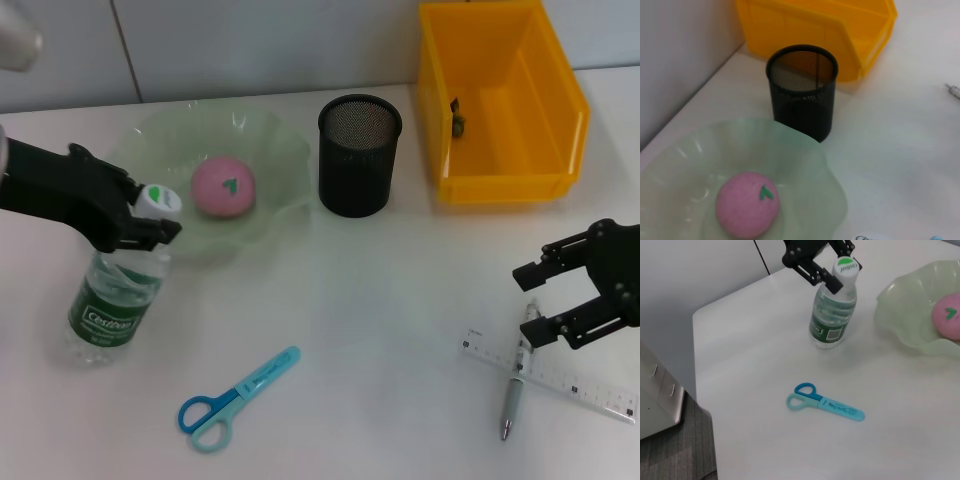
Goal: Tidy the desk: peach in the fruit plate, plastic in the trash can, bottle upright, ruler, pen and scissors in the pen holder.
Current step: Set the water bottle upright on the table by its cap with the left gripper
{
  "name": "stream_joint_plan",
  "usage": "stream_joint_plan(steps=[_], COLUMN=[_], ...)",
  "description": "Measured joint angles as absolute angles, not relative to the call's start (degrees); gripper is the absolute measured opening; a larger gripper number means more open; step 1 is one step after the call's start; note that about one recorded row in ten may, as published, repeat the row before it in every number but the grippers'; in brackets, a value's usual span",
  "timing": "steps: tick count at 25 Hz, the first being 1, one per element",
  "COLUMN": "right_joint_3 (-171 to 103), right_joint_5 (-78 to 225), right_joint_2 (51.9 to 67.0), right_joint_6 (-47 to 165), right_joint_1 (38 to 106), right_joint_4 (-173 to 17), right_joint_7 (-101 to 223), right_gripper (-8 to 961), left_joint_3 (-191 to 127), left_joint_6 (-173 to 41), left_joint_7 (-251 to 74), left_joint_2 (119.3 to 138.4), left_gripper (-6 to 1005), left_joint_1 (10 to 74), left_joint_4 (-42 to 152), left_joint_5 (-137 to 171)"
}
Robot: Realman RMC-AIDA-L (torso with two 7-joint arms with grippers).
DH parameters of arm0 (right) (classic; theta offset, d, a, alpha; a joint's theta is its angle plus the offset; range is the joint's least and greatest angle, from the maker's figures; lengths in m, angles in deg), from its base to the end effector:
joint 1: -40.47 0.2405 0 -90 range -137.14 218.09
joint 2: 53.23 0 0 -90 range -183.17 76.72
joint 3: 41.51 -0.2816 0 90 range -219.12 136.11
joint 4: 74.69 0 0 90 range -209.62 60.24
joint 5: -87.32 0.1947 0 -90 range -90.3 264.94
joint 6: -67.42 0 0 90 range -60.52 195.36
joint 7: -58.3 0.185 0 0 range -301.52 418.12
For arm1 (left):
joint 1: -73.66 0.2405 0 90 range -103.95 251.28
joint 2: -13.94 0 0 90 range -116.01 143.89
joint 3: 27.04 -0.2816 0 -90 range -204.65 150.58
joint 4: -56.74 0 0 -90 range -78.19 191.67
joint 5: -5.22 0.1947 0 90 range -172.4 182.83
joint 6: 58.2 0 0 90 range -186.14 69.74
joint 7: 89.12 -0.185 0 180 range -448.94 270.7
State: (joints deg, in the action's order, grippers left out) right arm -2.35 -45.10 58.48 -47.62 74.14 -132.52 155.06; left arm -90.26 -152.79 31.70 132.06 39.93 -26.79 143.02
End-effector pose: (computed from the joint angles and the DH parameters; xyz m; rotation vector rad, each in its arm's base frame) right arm 0.2581 0.3163 0.0330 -3.0647 0.6521 0.1868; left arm -0.1945 0.3723 0.0016 -2.7519 -0.4741 0.1827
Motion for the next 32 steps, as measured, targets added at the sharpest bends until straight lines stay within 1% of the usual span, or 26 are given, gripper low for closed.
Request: stream_joint_plan(steps=[10, 12, 17, 32], right_joint_3=[-2.04, -2.12, -2.19, -2.05], right_joint_5=[-45.22, -45.2, -44.85, -43.98], right_joint_2=[58.48, 58.48, 58.49, 59.28], right_joint_6=[-47.34, -47.3, -47.13, -45.17], right_joint_1=[74.56, 74.57, 74.62, 75.11], right_joint_4=[-132.52, -132.52, -132.52, -131.99], right_joint_7=[155.07, 155.0, 154.39, 151.58], right_gripper=[758, 759, 759, 758], left_joint_3=[-86.97, -85.92, -84.36, -82.26], left_joint_6=[-154.12, -154.88, -155.69, -157.82], left_joint_7=[31.4, 31.63, 31.59, 32.13], left_joint_2=[131.88, 131.52, 131.33, 130.67], left_gripper=[447, 447, 448, 446], left_joint_1=[39.91, 39.91, 39.92, 39.17], left_joint_4=[-27.13, -27.13, -27.19, -27.64], left_joint_5=[143.41, 143.41, 143.25, 143.46])
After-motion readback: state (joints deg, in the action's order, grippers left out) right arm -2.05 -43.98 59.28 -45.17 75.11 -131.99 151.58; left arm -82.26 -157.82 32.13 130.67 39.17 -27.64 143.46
